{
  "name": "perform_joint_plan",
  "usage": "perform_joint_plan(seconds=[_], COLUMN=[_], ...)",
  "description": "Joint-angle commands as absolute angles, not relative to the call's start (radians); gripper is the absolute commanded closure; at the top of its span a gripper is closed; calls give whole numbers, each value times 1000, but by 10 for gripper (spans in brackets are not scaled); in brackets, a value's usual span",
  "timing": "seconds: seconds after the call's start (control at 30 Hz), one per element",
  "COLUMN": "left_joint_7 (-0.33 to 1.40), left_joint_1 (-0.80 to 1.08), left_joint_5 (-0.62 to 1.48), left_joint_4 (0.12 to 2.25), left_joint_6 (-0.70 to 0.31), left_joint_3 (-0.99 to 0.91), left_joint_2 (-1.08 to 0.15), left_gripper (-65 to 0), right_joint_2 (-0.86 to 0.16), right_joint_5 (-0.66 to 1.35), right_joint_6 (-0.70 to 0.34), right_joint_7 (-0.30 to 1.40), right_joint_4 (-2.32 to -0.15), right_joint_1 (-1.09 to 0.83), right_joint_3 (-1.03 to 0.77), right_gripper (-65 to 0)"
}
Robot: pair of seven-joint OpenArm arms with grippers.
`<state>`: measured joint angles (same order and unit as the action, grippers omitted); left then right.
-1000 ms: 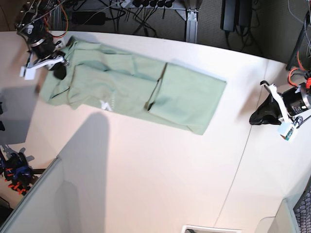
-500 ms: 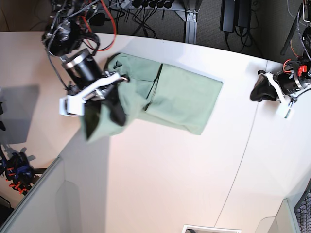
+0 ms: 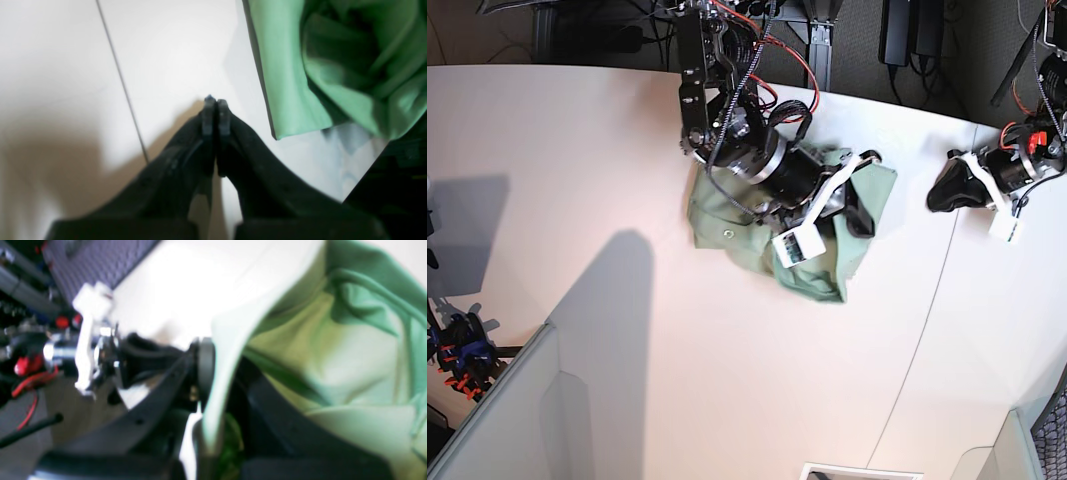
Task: Fold the T-shirt properly
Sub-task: 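Grasp the shirt end with the right gripper and fold it over, then square the folded shirt with both grippers pressing its edges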
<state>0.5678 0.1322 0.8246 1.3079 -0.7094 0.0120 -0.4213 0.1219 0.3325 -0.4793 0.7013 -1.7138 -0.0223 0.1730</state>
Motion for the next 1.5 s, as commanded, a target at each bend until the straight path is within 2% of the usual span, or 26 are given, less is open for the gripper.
perform_joint_plan(seconds=[0.0,0.1,0.13,0.17,0.2,0.37,0.6,0.63,0.67,0.73,0.77,0.93,1.1,1.27,1.47], left_joint_7=[621,621,621,621,621,657,688,688,688,688,684,626,607,594,557], left_joint_1=[135,135,135,133,131,120,136,136,136,136,136,130,131,130,118], left_joint_5=[793,802,801,800,801,866,861,852,834,802,782,627,521,459,391], left_joint_4=[1307,1307,1307,1307,1307,1341,1680,1724,1757,1787,1787,1773,1758,1709,1628], left_joint_6=[-698,-698,-698,-698,-698,-698,-698,-698,-698,-698,-698,-698,-698,-698,-698], left_joint_3=[15,15,15,14,13,-4,-3,4,16,59,89,256,368,393,391], left_joint_2=[-432,-432,-433,-433,-433,-461,-509,-507,-502,-489,-479,-403,-326,-261,-250], left_gripper=[0,0,0,0,0,0,0,0,0,0,0,0,0,0,0], right_joint_2=[131,131,131,131,131,133,133,133,133,124,115,41,-39,-101,-177], right_joint_5=[352,367,377,387,398,450,265,236,210,178,175,147,123,123,111], right_joint_6=[-487,-487,-487,-487,-487,-487,-487,-487,-486,-486,-486,-486,-487,-487,-487], right_joint_7=[674,685,685,686,693,692,631,624,624,625,625,589,533,522,548], right_joint_4=[-1720,-1701,-1702,-1702,-1702,-1790,-1936,-1932,-1927,-1916,-1908,-1761,-1533,-1416,-1396], right_joint_1=[-10,-24,-30,-31,-31,-27,17,34,52,84,97,171,238,273,271], right_joint_3=[183,203,210,217,224,234,121,88,54,-13,-44,-151,-149,-100,-1], right_gripper=[-2,-233,-289,-322,-328,-328,-315,-275,-207,-18,0,0,0,0,0])
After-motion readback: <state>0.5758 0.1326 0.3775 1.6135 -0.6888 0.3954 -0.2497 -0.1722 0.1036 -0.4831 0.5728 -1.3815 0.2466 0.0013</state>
